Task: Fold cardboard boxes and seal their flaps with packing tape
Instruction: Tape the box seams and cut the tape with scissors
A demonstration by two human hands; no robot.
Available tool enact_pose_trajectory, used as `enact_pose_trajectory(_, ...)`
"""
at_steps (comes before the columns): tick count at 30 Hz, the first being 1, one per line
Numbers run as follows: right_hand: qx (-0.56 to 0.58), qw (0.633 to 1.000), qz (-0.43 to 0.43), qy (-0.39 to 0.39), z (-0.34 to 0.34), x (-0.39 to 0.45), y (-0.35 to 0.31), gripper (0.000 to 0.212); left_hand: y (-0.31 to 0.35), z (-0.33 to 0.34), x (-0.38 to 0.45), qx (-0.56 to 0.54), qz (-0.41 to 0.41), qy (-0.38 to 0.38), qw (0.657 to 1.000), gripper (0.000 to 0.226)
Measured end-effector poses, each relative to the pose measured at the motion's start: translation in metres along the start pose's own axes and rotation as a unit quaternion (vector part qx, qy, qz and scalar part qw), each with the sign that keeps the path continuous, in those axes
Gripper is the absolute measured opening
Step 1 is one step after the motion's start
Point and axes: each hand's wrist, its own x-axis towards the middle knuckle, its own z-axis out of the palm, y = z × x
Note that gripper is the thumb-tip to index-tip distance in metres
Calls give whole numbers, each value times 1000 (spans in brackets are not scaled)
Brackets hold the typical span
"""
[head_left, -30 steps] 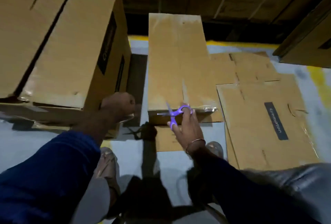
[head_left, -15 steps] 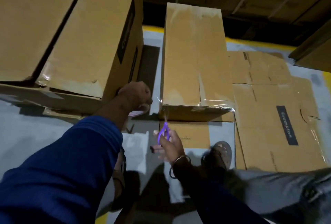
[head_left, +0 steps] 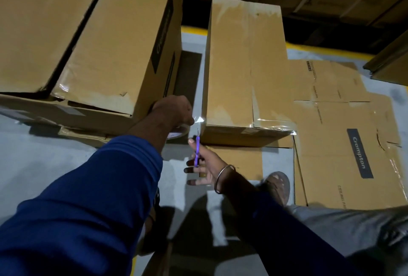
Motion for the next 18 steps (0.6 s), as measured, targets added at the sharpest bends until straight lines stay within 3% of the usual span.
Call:
enact_pose_trajectory(13, -46, 996, -60, 50, -9, 21, -6, 46, 7, 3, 12, 85, -36, 8, 996, 34)
enact_pose_trajectory(18, -36, 996, -66, 47, -8, 21, -8, 54, 7, 4, 12, 91, -38, 5, 995, 33)
